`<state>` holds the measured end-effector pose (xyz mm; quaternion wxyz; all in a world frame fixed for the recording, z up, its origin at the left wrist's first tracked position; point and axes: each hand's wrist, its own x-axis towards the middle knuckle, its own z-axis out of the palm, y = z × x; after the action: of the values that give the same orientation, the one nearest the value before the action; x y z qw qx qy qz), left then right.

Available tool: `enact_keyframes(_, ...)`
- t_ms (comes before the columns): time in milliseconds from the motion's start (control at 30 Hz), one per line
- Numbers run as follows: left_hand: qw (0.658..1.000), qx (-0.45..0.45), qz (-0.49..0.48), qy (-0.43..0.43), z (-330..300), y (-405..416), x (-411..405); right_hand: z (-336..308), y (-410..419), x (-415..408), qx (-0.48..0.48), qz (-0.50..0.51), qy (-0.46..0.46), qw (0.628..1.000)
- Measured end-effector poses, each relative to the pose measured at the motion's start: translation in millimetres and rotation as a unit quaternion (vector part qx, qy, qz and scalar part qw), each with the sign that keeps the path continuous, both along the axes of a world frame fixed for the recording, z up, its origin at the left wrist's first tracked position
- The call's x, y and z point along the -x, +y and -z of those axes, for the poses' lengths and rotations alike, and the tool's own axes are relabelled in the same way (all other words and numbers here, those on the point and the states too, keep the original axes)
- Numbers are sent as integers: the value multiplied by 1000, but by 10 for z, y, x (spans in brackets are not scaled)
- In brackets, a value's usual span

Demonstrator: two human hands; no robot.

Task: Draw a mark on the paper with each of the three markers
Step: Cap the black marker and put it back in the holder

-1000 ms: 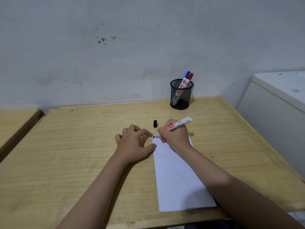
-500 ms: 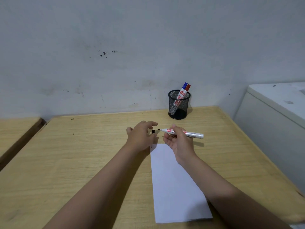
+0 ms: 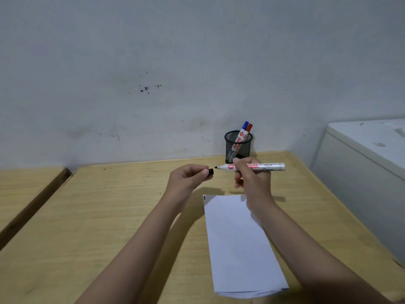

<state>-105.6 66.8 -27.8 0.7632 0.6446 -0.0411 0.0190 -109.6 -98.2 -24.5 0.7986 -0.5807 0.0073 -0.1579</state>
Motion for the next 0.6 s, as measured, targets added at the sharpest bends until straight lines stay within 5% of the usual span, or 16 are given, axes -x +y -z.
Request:
enact_keyframes(333, 998, 50, 41, -13, -161, -145, 296, -165, 27, 229, 31, -18, -46, 998)
enact_keyframes(600, 992, 4, -21, -125, -296, -201, 395, -229, 20, 244, 10, -74, -91, 993)
